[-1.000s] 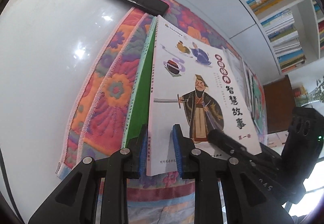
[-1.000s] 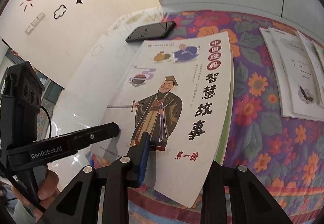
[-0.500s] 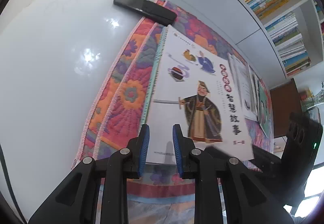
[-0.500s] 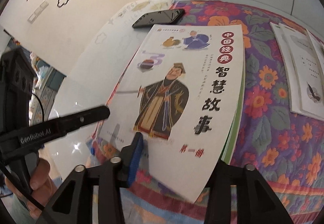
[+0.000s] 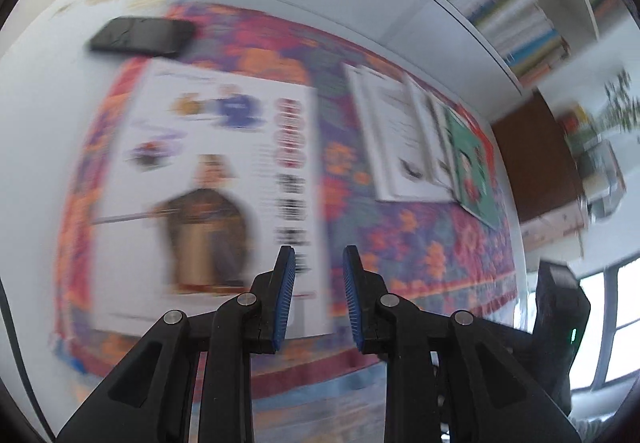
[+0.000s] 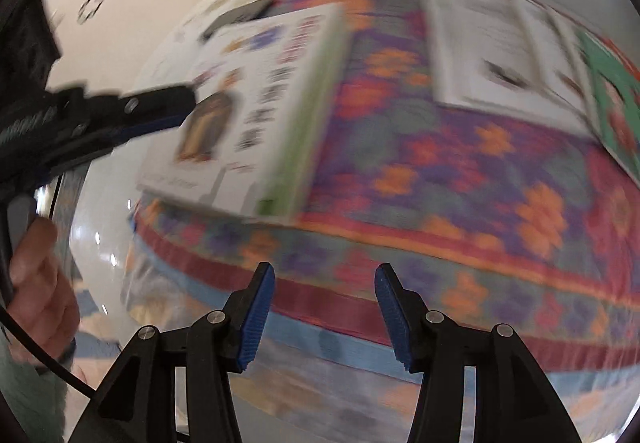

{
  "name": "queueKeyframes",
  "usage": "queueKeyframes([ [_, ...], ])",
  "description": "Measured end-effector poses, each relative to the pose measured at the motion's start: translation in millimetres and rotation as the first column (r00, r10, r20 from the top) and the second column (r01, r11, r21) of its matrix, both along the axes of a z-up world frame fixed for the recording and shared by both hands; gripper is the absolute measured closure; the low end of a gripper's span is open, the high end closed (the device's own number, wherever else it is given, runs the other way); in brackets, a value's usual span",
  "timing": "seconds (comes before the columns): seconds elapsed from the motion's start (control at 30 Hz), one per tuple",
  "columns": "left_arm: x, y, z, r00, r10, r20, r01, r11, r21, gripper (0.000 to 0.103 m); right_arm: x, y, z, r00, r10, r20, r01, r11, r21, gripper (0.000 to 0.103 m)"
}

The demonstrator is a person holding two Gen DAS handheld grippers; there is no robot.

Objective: Organize books

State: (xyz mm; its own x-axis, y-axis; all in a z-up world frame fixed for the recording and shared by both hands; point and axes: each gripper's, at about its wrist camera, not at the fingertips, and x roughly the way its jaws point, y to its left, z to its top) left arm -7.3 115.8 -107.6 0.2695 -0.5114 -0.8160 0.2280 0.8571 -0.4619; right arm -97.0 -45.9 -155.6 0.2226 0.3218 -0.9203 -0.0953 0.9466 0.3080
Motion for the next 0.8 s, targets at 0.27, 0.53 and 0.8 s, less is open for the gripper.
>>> queueKeyframes([
  [0.27,-12,-134,5,0.985,-0.165,-0.053,0.166,0.986,0.02,0.078,8,-148,11,0.971,-0.237,0.007,0.236,0.969,0.068,0.053],
  [0.53,-4,-247,-6,0.978,-0.19,-0.088,0.195,0.979,0.054,0.077,11,-300,19,0.918,-0.397,0.029,0.394,0.917,0.067,0.052],
  [0.8,37,-313,-12,0.986,-0.146,-0.075,0.154,0.982,0.113,0.077,47,-367,23,0.911,-0.406,0.074,0.402,0.914,0.056,0.045],
])
